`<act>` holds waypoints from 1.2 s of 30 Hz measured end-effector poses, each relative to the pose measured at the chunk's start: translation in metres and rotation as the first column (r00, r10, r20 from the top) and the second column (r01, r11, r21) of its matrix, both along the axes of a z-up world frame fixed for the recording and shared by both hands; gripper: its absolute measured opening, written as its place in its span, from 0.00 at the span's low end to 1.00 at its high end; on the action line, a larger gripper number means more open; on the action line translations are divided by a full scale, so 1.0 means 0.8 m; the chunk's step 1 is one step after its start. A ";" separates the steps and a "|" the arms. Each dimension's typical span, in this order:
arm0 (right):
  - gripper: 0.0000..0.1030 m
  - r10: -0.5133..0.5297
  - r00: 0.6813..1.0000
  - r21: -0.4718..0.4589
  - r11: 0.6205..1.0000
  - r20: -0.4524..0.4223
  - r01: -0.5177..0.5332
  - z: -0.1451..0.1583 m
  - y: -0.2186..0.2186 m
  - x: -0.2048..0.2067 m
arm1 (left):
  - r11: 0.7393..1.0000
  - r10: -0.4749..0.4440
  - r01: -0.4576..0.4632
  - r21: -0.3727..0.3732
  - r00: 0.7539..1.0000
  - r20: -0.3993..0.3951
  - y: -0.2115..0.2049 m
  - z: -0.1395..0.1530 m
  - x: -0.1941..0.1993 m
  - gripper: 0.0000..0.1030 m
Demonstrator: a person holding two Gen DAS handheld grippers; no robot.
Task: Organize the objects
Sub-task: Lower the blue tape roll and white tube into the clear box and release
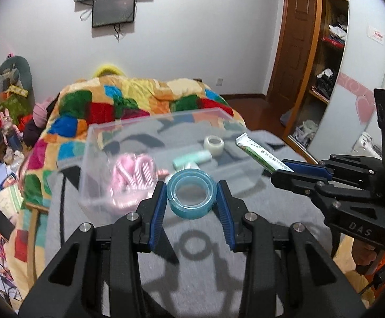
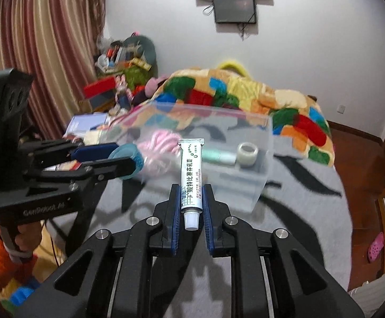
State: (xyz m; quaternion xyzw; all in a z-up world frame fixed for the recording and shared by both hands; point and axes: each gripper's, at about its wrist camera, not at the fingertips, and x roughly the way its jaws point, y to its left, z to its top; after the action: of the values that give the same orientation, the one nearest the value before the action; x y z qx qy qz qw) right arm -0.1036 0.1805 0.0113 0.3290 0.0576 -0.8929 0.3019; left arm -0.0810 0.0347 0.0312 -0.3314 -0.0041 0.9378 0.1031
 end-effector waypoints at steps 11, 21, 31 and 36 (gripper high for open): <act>0.14 -0.099 0.994 0.009 0.995 0.036 0.099 0.000 -0.027 -0.089 | 0.998 0.041 -0.041 -0.037 0.999 0.012 0.000 0.007 -0.067 0.37; 0.14 -0.104 0.986 0.049 0.994 0.134 0.098 -0.041 -0.043 -0.127 | 0.998 0.052 -0.047 -0.041 0.989 0.135 -0.005 -0.038 -0.113 0.37; 0.19 -0.066 0.993 0.019 0.998 0.095 0.065 -0.013 -0.036 -0.101 | 1.000 0.027 -0.026 -0.008 0.996 0.087 -0.011 -0.014 -0.087 0.39; 0.24 -0.054 0.997 -0.016 0.998 0.051 0.055 0.010 -0.030 -0.077 | 0.999 0.049 -0.048 -0.026 0.998 0.042 -0.016 0.002 -0.075 0.55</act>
State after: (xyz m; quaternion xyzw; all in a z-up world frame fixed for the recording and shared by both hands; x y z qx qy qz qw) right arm -0.1649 0.1566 0.0189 0.3504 0.0330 -0.8926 0.2816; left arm -0.1409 0.0222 0.0331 -0.3523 -0.0024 0.9328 0.0760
